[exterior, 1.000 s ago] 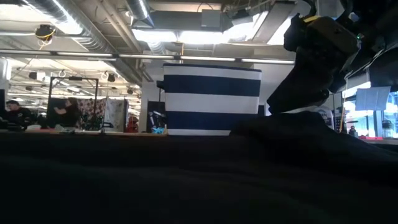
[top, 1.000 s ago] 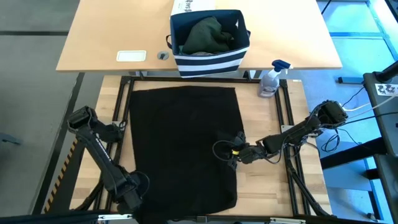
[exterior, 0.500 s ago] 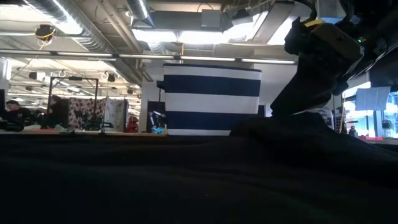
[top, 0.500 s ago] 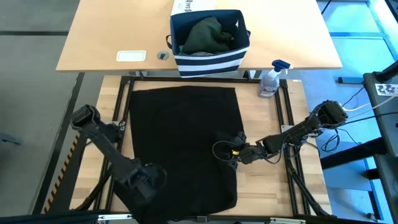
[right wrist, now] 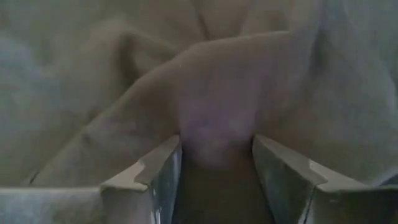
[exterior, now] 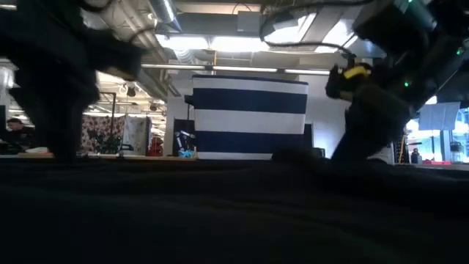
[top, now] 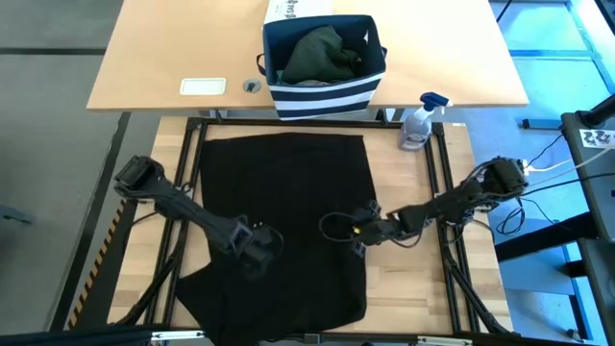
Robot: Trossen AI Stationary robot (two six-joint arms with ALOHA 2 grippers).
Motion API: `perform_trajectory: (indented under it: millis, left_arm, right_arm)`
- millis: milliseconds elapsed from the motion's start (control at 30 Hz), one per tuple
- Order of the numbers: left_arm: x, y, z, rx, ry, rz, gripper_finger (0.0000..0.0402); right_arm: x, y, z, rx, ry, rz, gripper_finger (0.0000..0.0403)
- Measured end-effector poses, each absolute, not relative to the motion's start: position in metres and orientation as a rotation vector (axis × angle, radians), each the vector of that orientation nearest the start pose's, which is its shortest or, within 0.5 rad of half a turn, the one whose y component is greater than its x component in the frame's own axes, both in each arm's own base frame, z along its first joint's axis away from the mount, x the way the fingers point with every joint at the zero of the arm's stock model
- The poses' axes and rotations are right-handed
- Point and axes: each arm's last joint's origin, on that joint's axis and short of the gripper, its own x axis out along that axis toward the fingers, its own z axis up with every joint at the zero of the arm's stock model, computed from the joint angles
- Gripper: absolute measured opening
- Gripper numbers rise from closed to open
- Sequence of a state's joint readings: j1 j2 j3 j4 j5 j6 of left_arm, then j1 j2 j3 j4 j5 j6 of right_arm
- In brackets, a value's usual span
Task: Fold Laundry from Bin
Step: Fold the black shirt
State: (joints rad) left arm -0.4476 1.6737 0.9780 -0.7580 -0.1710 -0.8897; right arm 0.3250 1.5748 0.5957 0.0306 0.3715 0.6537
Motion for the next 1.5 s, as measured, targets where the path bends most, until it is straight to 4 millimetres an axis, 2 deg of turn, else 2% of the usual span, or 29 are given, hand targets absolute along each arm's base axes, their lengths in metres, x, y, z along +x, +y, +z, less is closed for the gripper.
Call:
perform_trajectory:
  millis: [200, 400, 600, 700, 833, 967, 1133, 1300, 1400, 1500]
  left_arm:
    - [0.268, -0.09, 0.155, -0.296, 1.342, 0.422, 0.0084]
    - [0.282, -0.064, 0.156, -0.286, 1.295, 0.4, 0.0084]
    - [0.294, -0.048, 0.158, -0.299, 1.233, 0.356, 0.0084]
    - [0.296, -0.05, 0.16, -0.335, 1.242, 0.307, 0.0084]
    - [0.301, -0.07, 0.171, -0.336, 1.223, 0.208, 0.0084]
    - [0.304, -0.107, 0.188, -0.312, 1.161, 0.078, 0.0084]
    - [0.288, -0.156, 0.195, -0.324, 1.169, -0.028, 0.0084]
    - [0.272, -0.193, 0.183, -0.359, 1.2, -0.034, 0.0084]
    - [0.274, -0.208, 0.171, -0.361, 1.176, -0.061, 0.0084]
    - [0.279, -0.213, 0.156, -0.352, 1.181, -0.068, 0.0084]
  right_arm:
    - [0.243, 0.068, 0.115, 0.322, 0.939, -0.414, 0.0198]
    - [0.224, 0.062, 0.113, 0.372, 1.059, -0.586, 0.0198]
    - [0.194, 0.05, 0.129, 0.367, 1.12, -0.791, 0.0198]
    - [0.188, 0.047, 0.143, 0.383, 1.063, -0.799, 0.0198]
    - [0.189, 0.047, 0.156, 0.408, 0.977, -0.75, 0.0198]
    - [0.189, 0.047, 0.161, 0.392, 0.947, -0.721, 0.0198]
    - [0.189, 0.047, 0.165, 0.386, 0.934, -0.699, 0.0198]
    - [0.194, 0.048, 0.169, 0.37, 0.877, -0.657, 0.0198]
    - [0.197, 0.049, 0.171, 0.358, 0.842, -0.639, 0.0198]
    - [0.2, 0.05, 0.173, 0.353, 0.819, -0.614, 0.0198]
